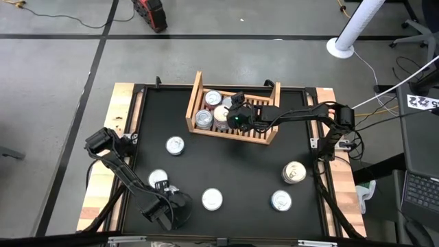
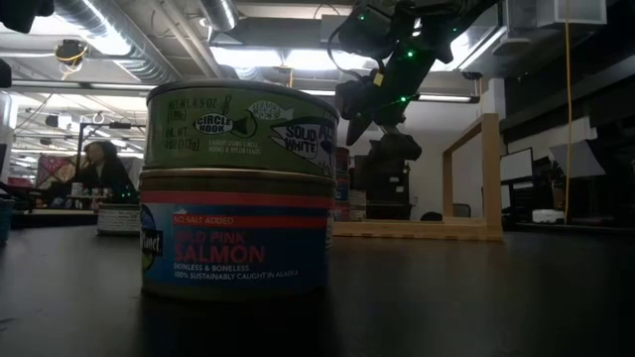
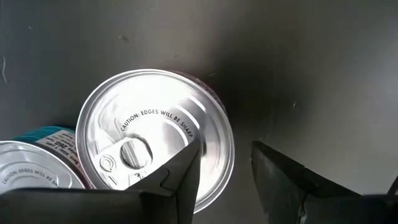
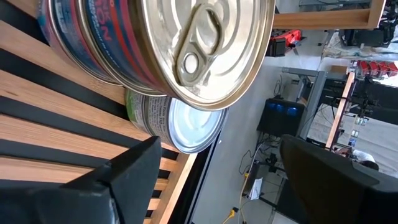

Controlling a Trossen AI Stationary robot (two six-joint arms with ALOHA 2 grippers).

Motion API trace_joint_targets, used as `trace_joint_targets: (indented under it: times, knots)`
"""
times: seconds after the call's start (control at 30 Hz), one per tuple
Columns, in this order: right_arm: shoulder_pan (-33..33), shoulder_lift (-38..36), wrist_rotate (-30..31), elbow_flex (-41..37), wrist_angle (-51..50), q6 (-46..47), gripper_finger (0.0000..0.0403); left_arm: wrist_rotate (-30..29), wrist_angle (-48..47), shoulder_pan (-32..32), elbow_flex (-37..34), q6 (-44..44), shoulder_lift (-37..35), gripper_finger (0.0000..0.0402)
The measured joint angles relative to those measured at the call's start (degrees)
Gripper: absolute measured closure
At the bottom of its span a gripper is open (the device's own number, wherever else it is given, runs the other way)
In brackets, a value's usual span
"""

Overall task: Stack canned seafood by type on shelf
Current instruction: Stack the red tuna can on top of the other red tuna can

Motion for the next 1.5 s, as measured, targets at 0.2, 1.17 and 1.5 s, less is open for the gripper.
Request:
trace_joint_targets:
  times: [0.2,1.17,1.5]
  knots:
    - [0.0,0.0,-0.02,0.0,0.0,0.0,0.0077,0.04,-1.08,0.07,0.04,-0.59,0.68,0.0263]
    - [0.0,0.0,-0.02,0.0,0.02,0.0,0.0077,-5.23,-8.66,0.09,-0.26,-5.7,1.45,0.0276]
    - [0.0,0.0,-0.02,0.0,0.02,0.0,0.0077,-6.75,-9.57,0.11,-0.23,-4.81,1.9,0.0301]
